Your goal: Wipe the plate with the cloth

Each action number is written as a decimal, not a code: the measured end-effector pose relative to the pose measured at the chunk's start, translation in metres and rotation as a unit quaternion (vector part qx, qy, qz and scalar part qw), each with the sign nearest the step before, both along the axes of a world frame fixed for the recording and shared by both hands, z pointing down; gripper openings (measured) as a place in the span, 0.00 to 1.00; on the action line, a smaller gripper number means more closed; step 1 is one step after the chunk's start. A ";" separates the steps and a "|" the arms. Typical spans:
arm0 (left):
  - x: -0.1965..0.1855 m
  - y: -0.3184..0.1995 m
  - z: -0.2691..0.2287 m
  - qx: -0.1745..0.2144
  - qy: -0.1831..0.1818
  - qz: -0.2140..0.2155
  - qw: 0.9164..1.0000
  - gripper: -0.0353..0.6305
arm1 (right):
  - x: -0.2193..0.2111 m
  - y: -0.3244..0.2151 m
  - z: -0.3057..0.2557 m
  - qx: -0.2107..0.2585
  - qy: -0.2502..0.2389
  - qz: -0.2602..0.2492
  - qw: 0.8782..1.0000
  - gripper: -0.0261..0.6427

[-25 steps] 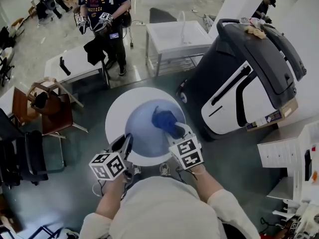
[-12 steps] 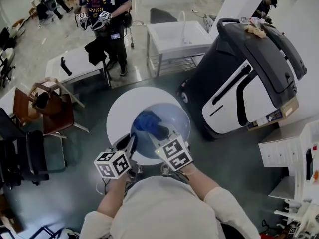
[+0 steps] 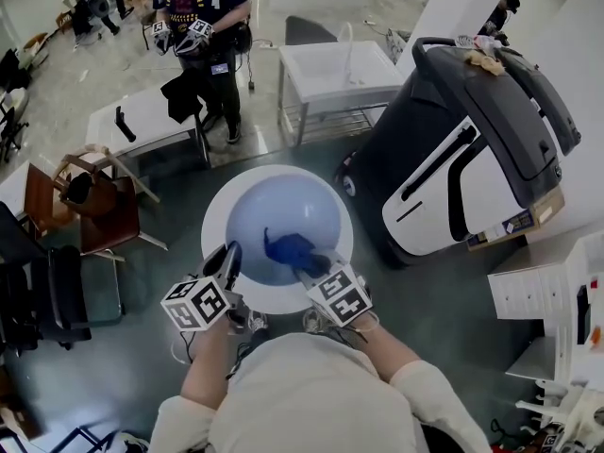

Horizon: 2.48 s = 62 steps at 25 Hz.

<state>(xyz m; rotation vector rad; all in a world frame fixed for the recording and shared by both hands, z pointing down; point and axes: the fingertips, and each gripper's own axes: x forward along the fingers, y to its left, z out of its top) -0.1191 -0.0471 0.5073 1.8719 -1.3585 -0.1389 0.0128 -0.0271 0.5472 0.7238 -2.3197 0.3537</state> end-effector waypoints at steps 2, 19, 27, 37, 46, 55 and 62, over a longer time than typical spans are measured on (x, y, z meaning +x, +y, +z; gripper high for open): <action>0.002 0.004 0.004 -0.005 0.001 0.005 1.000 0.12 | 0.019 -0.015 0.001 0.008 0.015 0.030 0.999 0.17; 0.053 0.017 0.024 -0.018 -0.045 0.083 0.995 0.12 | -0.025 -0.047 -0.046 0.084 -0.055 0.018 0.995 0.17; 0.019 -0.015 -0.002 0.019 -0.030 0.021 0.999 0.12 | -0.062 0.011 -0.015 -0.007 -0.046 -0.089 0.995 0.17; -0.017 -0.012 0.000 0.021 -0.027 -0.002 0.999 0.12 | 0.002 -0.015 0.020 -0.024 0.027 -0.003 0.999 0.17; -0.011 0.001 0.020 -0.007 -0.012 0.011 1.000 0.12 | 0.040 -0.050 -0.003 0.034 0.017 0.099 0.994 0.17; -0.018 -0.001 0.033 -0.025 0.006 -0.013 1.000 0.12 | 0.031 -0.047 -0.019 0.067 -0.045 0.105 0.991 0.17; -0.018 -0.006 0.051 -0.042 0.015 -0.023 0.999 0.12 | 0.031 -0.041 -0.028 0.066 -0.075 0.114 0.989 0.17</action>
